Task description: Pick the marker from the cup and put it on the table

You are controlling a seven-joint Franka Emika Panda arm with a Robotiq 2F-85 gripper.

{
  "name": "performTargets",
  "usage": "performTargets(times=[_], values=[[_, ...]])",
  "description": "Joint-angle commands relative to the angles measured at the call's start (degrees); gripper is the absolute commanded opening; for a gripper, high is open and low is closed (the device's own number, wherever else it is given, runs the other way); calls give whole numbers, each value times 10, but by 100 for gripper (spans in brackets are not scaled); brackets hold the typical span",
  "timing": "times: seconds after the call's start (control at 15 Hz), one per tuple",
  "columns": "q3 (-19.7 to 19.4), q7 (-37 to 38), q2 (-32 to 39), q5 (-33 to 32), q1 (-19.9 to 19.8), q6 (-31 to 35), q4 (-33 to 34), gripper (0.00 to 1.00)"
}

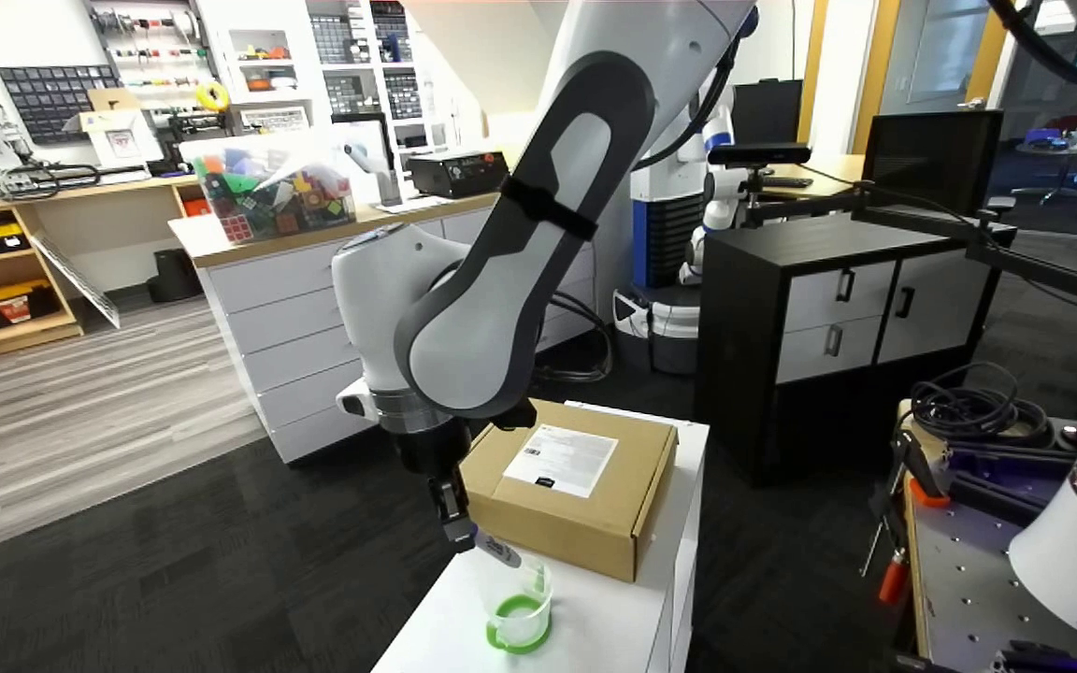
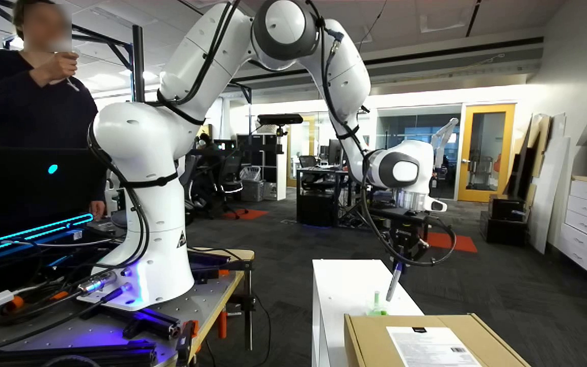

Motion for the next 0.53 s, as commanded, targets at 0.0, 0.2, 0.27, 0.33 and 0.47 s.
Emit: performTargets(times=[0.0,0.2,0.27,0.33,0.47], values=[[-4,36,-35,5,19,-48,4,7],[-1,62,-35,13,34,-84,29,7],[0,72,-31,15,40,-95,39,7],[2,81,-27,18,46,-109,51,7],[4,96,-15,27,58,-132,71,7]])
